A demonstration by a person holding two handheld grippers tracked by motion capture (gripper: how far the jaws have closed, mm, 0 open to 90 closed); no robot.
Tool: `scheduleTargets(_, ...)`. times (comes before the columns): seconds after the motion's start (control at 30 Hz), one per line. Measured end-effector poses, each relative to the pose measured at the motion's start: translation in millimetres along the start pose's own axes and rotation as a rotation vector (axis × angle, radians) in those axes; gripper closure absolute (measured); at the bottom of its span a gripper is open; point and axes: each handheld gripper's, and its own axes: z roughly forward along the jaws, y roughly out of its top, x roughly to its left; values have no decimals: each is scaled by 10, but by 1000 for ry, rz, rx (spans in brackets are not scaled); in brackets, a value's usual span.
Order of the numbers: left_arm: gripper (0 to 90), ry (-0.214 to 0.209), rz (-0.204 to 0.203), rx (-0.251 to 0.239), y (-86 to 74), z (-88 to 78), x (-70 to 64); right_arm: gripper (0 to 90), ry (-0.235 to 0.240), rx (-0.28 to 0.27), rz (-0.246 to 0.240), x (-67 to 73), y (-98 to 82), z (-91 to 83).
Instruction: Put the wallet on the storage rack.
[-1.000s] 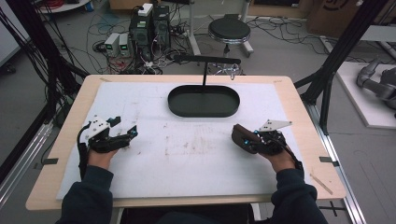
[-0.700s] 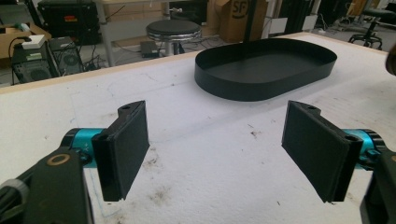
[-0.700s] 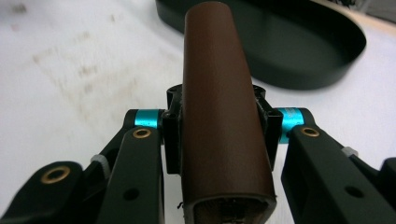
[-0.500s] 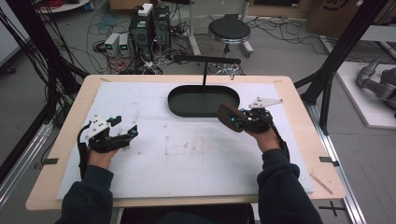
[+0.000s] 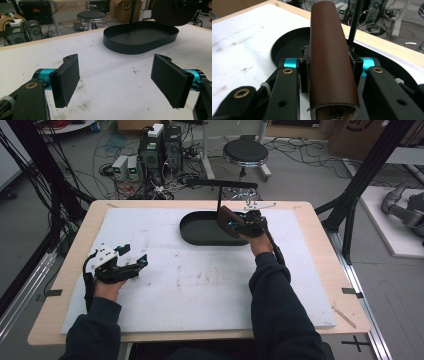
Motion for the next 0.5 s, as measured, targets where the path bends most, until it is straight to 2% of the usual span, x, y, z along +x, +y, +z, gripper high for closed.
scheduleTargets(0.07, 229, 0, -3, 0, -2, 0, 4, 637, 2, 5, 22, -19, 11, 103)
scheduleTargets(0.17, 229, -1, -2, -2, -2, -3, 11, 637, 3, 41, 37, -27, 8, 287)
scheduleTargets(0.2, 229, 0, -3, -1, -2, -5, 11, 638, 16, 60, 50, -33, 7, 352)
scheduleTargets(0.27, 229, 0, -2, 0, -2, -11, 15, 637, 13, 58, 59, -17, -23, 451)
scheduleTargets(0.37, 229, 1, -2, 0, -4, -15, 17, 635, 41, 89, 119, -42, -109, 608)
scheduleTargets(0.47, 228, 4, -4, -1, -7, -23, 20, 616, 32, 102, 138, -59, -152, 646)
scheduleTargets(0.5, 228, 5, -3, 0, -8, -26, 24, 574, 23, 98, 143, -66, -153, 640)
